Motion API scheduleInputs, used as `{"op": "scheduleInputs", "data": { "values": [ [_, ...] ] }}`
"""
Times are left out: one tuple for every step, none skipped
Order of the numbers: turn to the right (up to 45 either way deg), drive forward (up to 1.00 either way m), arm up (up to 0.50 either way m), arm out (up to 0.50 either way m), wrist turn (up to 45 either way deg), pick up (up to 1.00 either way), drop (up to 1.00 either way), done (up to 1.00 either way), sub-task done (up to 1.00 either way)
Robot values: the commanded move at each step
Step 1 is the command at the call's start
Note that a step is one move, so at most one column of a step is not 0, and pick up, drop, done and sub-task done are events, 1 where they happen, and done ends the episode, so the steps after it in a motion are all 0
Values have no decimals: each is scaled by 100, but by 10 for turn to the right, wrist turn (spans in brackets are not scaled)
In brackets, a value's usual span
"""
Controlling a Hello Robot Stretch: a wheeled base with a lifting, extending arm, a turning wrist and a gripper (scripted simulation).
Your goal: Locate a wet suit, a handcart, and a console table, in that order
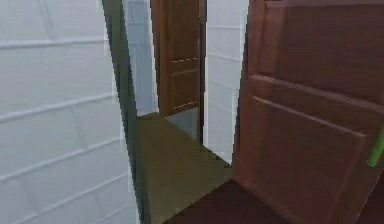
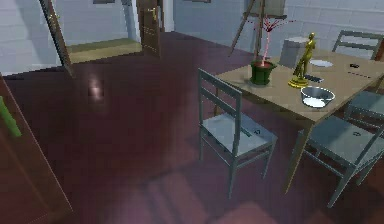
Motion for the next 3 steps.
{"op": "scheduleInputs", "data": {
  "values": [
    [30, 0, 0, 0, 0, 0, 0, 0, 0],
    [0, 100, 0, 0, 0, 0, 0, 0, 0],
    [0, 10, 0, 0, 0, 0, 0, 0, 0]
  ]
}}
